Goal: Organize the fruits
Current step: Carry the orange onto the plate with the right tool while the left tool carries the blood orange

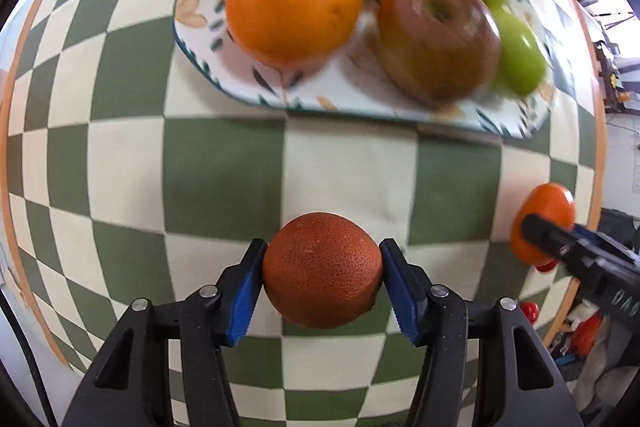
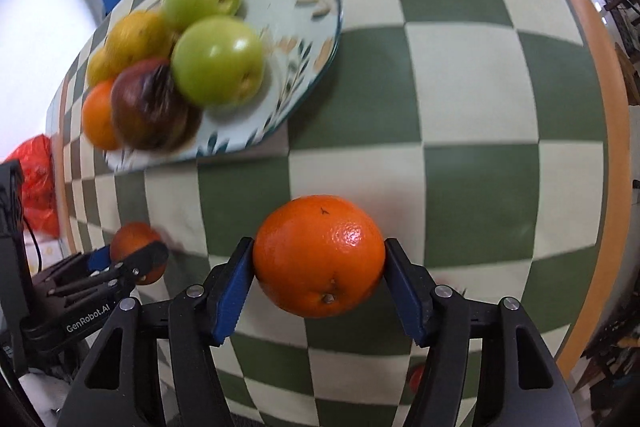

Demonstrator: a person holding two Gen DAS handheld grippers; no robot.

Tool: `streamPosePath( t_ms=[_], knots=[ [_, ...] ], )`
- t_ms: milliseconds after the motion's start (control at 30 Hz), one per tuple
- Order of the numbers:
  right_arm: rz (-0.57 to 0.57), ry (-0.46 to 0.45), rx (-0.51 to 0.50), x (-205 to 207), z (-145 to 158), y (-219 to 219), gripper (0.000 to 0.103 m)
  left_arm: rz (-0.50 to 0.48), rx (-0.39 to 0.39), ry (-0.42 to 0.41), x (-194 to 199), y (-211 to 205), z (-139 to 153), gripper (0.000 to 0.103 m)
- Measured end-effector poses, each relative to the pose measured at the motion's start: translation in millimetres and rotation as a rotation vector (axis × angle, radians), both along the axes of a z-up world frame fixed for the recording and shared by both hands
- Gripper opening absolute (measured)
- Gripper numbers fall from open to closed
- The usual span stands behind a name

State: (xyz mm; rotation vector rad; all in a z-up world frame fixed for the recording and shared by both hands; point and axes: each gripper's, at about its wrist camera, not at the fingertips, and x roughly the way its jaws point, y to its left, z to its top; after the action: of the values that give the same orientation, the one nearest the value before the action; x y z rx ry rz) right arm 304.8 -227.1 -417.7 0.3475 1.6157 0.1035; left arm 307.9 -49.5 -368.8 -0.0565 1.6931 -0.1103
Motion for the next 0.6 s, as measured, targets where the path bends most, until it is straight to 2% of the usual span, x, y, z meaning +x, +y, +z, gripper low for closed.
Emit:
streamPosePath(
  t_ms=[133, 333, 433, 600],
  knots=[
    [-0.006, 0.012, 0.0, -10.4, -10.5, 11.4, 0.067, 0.008, 0.002, 0.019, -12.2, -2.4, -11.3, 0.055],
    [-0.022, 0.008, -0.002, -7.5, -11.8, 17.0, 0.067, 0.0, -0.002, 0.001, -17.8, -9.7, -7.4, 0.054],
    [-0.048, 0.017, 0.032, -10.7, -13.5, 10.9, 0.066, 0.005, -0.028, -0.007, -13.2, -7.5, 1.7, 0.054],
    [-0.142, 0.015, 0.136, -11.6, -4.7, -11.8, 0.066, 0.022, -0.088, -0.051, -11.2, -5.7, 34.6, 0.054]
  ],
)
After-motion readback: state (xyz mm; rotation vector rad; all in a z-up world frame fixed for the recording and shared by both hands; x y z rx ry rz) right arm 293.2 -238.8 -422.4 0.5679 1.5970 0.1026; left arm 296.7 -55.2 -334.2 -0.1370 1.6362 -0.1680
